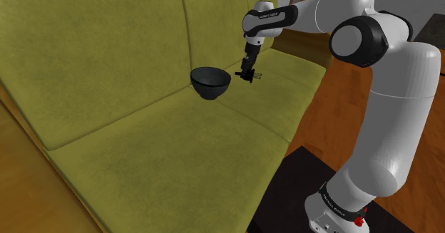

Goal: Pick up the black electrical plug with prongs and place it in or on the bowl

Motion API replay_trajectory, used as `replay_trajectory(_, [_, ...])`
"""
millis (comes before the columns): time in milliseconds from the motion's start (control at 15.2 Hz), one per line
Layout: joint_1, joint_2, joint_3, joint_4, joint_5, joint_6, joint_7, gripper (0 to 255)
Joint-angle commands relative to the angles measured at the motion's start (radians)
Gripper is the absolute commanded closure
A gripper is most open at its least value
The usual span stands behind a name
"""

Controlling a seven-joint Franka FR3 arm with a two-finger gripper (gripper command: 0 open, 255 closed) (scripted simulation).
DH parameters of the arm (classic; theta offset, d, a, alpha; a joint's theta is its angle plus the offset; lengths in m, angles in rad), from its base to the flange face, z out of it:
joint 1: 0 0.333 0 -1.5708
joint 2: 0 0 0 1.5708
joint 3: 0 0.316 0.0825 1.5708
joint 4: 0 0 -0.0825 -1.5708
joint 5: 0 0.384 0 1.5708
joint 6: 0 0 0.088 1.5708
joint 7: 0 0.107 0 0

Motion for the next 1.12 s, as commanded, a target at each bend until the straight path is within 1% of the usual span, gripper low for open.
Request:
replay_trajectory(0, [0.000,0.000,0.000,0.000,0.000,0.000,0.000,255])
replay_trajectory(132, [0.000,0.000,0.000,0.000,0.000,0.000,0.000,255])
replay_trajectory(1056, [-0.005,-0.018,-0.005,0.162,-0.007,-0.180,0.007,255])
